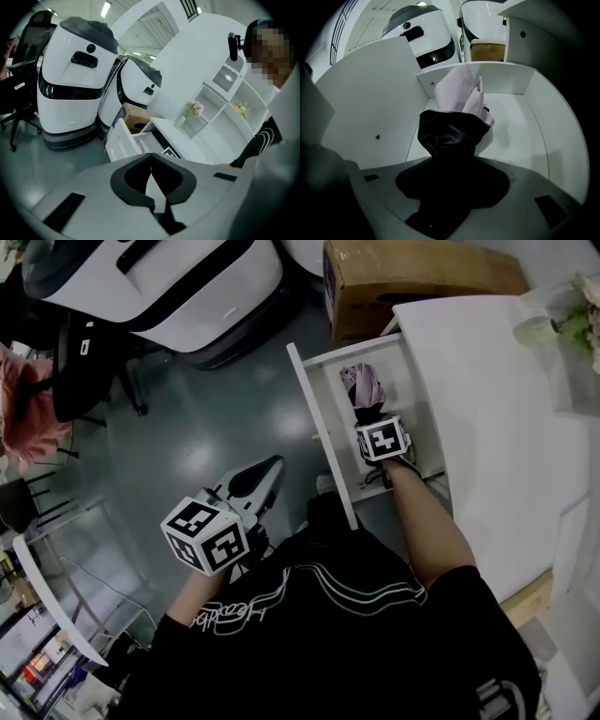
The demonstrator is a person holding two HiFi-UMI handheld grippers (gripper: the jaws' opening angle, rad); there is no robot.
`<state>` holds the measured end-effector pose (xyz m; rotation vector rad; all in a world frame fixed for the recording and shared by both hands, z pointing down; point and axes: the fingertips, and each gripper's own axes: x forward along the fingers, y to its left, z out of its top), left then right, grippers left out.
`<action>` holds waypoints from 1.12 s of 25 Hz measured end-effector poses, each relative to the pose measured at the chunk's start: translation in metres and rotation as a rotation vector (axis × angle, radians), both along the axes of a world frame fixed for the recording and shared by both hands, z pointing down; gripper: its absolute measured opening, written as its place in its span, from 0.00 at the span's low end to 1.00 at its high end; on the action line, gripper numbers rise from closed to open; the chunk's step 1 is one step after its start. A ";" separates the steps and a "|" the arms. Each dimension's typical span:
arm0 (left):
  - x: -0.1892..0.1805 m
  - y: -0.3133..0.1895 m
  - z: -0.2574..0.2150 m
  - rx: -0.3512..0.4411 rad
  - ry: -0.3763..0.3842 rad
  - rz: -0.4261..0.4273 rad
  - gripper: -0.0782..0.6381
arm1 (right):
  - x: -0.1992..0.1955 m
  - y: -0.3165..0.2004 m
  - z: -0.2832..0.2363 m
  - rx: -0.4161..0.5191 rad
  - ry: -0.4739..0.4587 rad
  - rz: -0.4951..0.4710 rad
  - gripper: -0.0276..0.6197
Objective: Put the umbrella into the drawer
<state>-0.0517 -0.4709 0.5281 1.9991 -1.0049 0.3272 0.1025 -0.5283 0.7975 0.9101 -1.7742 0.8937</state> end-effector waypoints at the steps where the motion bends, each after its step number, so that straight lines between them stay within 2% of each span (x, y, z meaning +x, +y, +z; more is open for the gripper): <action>1: 0.000 0.000 0.001 -0.008 0.008 -0.003 0.14 | -0.001 0.001 0.000 0.004 -0.001 -0.002 0.38; 7: 0.000 0.006 0.008 -0.025 0.027 0.011 0.14 | -0.006 0.002 0.001 0.020 -0.001 -0.030 0.39; 10: 0.000 0.014 0.005 -0.028 0.047 0.019 0.14 | -0.003 0.013 -0.001 -0.001 0.020 -0.012 0.43; 15: -0.006 0.031 -0.007 0.000 0.067 0.044 0.14 | 0.007 0.011 -0.043 0.100 0.006 0.035 0.44; 19: -0.006 0.058 -0.024 0.017 0.112 0.077 0.14 | 0.000 0.035 -0.105 0.181 -0.088 0.075 0.44; 24: -0.018 0.105 -0.055 0.057 0.156 0.112 0.14 | -0.020 0.080 -0.224 0.362 -0.222 0.120 0.44; 28: -0.015 0.131 -0.094 0.130 0.193 0.163 0.14 | -0.038 0.125 -0.313 0.446 -0.434 0.150 0.43</action>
